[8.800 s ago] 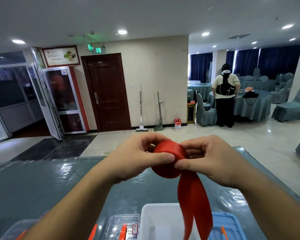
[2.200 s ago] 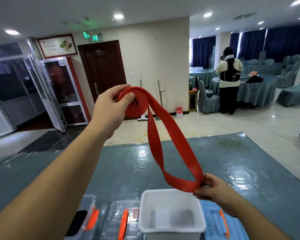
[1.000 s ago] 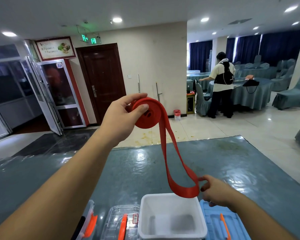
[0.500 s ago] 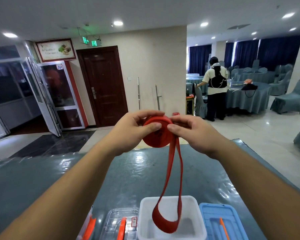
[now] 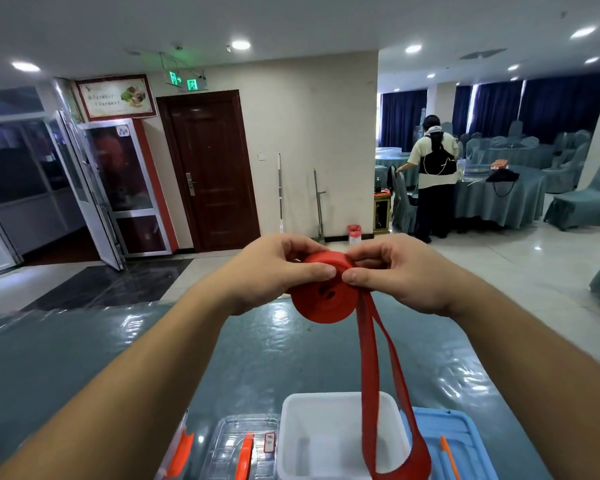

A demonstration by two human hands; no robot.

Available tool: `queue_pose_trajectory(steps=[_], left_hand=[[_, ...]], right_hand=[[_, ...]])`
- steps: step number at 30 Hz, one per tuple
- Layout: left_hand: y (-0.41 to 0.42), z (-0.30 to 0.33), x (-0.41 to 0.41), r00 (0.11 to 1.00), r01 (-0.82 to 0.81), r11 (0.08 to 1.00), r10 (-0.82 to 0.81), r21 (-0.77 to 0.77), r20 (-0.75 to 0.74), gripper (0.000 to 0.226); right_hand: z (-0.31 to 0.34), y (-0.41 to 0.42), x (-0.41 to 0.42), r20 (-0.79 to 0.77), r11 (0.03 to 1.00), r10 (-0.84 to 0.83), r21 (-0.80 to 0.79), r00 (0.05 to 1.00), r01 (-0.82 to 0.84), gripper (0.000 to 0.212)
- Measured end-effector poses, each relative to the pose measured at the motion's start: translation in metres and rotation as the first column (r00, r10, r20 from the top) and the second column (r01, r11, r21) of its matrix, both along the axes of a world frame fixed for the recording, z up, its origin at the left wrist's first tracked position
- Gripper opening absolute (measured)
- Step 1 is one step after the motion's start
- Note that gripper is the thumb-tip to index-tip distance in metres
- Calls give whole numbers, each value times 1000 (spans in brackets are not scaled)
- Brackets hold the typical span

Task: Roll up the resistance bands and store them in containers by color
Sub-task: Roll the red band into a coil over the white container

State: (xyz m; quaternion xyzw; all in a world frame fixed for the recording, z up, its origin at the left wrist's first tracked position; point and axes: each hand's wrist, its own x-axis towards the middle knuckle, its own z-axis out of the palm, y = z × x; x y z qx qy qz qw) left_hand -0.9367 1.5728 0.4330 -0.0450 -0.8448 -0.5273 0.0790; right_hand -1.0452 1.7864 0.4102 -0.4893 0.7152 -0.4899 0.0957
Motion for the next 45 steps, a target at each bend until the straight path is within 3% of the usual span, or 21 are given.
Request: queue_pose_trajectory(steps=[2,4,7,13,17,20,24,26,31,33,37,39,42,45], left_hand=[[1,1,0,1000,-11,998,12,63,-23,31],[4,1,1,999,-3,973,12,232,-37,31],[8,-3,3,1000,2,925,9,381,-28,35],[7,-2,7,998,-35,985,27,169,48,45],[9,-6,7,998,-60,943,66,329,-6,33],[12,-15,7,998,-55,930,64,363,-13,35],[8,-11,9,1000,-12,985,8,175,24,31],[8,-8,9,999,-24,991,21,128,25,27],[17,-11,8,997,-52,925,72,376,-37,34],[19,-15,8,997,-57,915,72,399,-21,33],[17,-16,6,999,-46,986,44,161,11,27],[16,-13,6,999,-45,992,44,116,11,31],[18,-12,7,998,-50,963,57,264,-22,40],[21,-15,8,997,-60,915,73,399,-18,39]], right_hand=[[-4,0,0,91,996,-4,-91,996,12,45],[-9,0,-3,179,983,-9,-180,984,42,47],[-10,3,-3,225,972,24,-231,974,29,39],[1,7,0,144,996,51,-82,988,-39,37],[-1,2,4,223,978,18,-205,975,29,33],[-2,4,5,244,975,32,-220,969,23,32],[6,7,6,140,998,3,-60,990,5,45],[7,4,9,149,998,-1,-65,989,10,49],[-1,9,6,260,954,-26,-282,965,101,48],[-2,12,5,292,948,-10,-302,956,102,45],[3,16,8,185,989,-24,-137,982,50,48],[3,14,9,162,992,-54,-108,985,72,52],[-3,9,12,237,959,-6,-274,971,73,46],[-9,10,16,172,900,22,-432,985,56,33]])
